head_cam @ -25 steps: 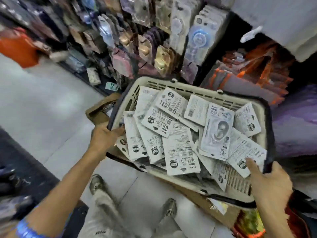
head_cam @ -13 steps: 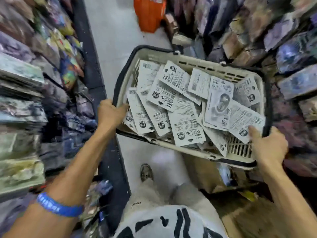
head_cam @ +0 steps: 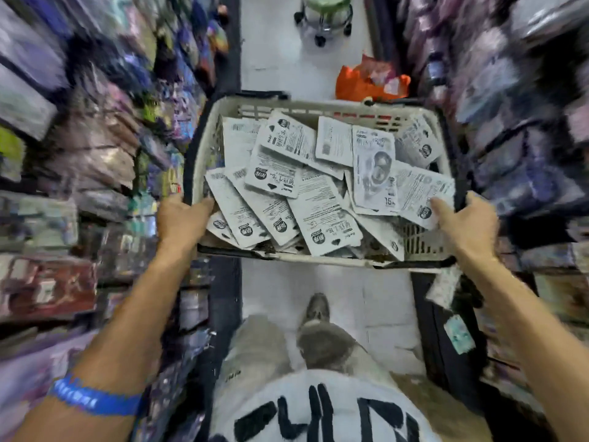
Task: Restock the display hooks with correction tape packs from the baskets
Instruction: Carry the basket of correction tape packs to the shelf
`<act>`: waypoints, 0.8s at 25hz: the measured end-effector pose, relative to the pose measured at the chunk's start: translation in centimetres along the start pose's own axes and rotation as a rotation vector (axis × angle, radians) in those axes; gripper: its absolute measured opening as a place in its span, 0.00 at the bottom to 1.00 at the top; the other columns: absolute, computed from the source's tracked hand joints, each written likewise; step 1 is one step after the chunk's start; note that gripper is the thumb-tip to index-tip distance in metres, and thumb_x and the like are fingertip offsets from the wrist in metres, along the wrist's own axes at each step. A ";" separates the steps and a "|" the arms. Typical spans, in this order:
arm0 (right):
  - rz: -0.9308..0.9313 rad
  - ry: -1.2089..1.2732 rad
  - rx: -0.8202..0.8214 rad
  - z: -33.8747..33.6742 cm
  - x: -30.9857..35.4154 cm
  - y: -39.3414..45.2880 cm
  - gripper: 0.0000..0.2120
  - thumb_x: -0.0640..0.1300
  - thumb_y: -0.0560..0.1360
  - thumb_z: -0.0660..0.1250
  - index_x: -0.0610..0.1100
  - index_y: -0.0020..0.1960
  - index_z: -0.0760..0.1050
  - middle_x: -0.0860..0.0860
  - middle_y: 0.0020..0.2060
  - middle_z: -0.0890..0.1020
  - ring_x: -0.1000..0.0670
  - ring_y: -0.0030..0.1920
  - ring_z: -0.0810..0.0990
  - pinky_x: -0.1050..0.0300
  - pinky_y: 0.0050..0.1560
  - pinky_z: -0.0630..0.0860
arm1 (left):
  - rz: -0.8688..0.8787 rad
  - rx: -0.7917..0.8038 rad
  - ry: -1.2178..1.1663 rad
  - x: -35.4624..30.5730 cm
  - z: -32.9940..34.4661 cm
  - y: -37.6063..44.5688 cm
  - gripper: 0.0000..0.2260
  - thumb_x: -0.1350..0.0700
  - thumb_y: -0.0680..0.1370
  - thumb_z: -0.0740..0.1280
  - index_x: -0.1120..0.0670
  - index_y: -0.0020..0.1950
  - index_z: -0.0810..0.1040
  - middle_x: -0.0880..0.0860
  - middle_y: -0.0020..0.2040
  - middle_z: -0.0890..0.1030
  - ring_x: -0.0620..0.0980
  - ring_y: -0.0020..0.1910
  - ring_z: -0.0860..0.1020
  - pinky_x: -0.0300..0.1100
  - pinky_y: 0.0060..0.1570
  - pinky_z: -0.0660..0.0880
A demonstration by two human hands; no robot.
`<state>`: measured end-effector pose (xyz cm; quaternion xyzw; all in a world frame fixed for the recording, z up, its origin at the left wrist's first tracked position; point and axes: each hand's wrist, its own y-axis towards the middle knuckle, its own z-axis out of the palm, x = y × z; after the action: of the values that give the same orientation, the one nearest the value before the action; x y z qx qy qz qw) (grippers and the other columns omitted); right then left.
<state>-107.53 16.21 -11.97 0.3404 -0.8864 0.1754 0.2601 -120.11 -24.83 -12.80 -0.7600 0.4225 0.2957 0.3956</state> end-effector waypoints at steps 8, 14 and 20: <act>-0.039 -0.032 -0.001 13.1 21.8 34.5 0.18 0.52 0.75 0.71 0.36 0.50 0.78 0.37 0.47 0.84 0.41 0.45 0.81 0.47 0.45 0.75 | -0.069 -0.042 -0.071 -17.3 12.4 34.7 0.07 0.58 0.70 0.74 0.57 0.47 0.83 0.52 0.40 0.82 0.46 0.38 0.79 0.42 0.38 0.75; -0.011 -0.039 0.004 19.7 36.7 58.7 0.18 0.51 0.75 0.71 0.36 0.54 0.81 0.36 0.49 0.85 0.39 0.48 0.82 0.50 0.45 0.73 | -0.083 0.005 -0.012 -34.4 21.1 58.9 0.05 0.57 0.72 0.74 0.53 0.38 0.80 0.54 0.39 0.82 0.50 0.39 0.80 0.49 0.39 0.79; -0.074 0.044 0.026 28.5 50.6 87.4 0.18 0.52 0.74 0.71 0.38 0.55 0.81 0.40 0.50 0.85 0.47 0.46 0.82 0.53 0.43 0.74 | -0.029 -0.056 -0.056 -49.6 33.1 81.7 0.06 0.59 0.72 0.74 0.53 0.37 0.79 0.52 0.36 0.81 0.47 0.35 0.77 0.43 0.36 0.74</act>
<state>-209.99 38.14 -17.22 0.3725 -0.8649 0.1846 0.2814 -218.67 -3.36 -19.58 -0.7680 0.3919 0.3229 0.3902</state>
